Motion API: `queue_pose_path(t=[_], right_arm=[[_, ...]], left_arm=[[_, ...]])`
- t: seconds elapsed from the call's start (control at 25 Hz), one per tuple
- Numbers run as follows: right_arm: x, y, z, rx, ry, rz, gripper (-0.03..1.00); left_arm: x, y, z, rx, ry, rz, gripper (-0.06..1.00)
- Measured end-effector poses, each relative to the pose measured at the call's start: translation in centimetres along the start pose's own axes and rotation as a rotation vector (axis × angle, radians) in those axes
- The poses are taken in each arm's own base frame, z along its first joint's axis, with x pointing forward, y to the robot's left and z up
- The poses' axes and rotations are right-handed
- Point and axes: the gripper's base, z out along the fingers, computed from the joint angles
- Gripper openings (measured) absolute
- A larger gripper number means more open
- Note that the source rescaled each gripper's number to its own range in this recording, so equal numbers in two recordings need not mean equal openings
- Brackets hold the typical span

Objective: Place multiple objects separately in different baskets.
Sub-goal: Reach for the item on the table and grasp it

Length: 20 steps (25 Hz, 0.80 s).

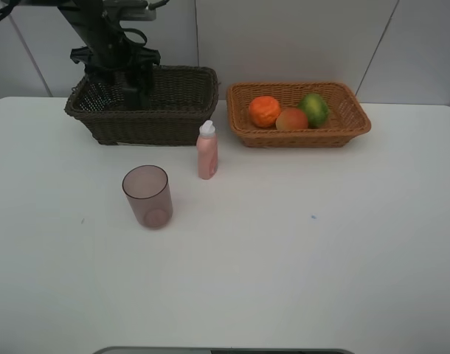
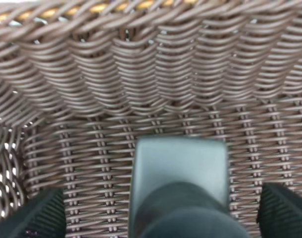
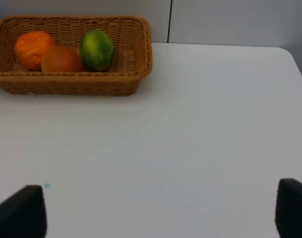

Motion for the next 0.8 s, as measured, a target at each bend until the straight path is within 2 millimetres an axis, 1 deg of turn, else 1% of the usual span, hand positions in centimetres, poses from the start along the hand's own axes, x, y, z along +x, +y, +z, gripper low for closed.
queue_pose_path(t=[0.12,0.2,0.28,0.4,0.52,0.8], right_arm=[[0.0,0.0,0.0,0.000,0.000,0.000,0.93],[0.0,0.0,0.0,0.000,0.000,0.000,0.93],[0.0,0.0,0.0,0.000,0.000,0.000,0.93],[0.0,0.0,0.0,0.000,0.000,0.000,0.93],[0.0,0.0,0.0,0.000,0.000,0.000,0.93],[0.0,0.0,0.0,0.000,0.000,0.000,0.93]], left_arm=[[-0.9,-0.2,-2.6,0.006,-0.043,0.001,0.99],[-1.2,-0.7,-4.4,0.007,-0.044,0.017,1.00],[-1.3,-1.6,-6.2,0.016,-0.043,0.047,1.00],[-1.1,-3.6,-8.4,0.038,-0.034,0.116,1.00],[-0.4,-6.4,-9.8,0.078,-0.017,0.194,1.00],[1.9,-12.9,-10.6,0.190,0.027,0.359,1.00]])
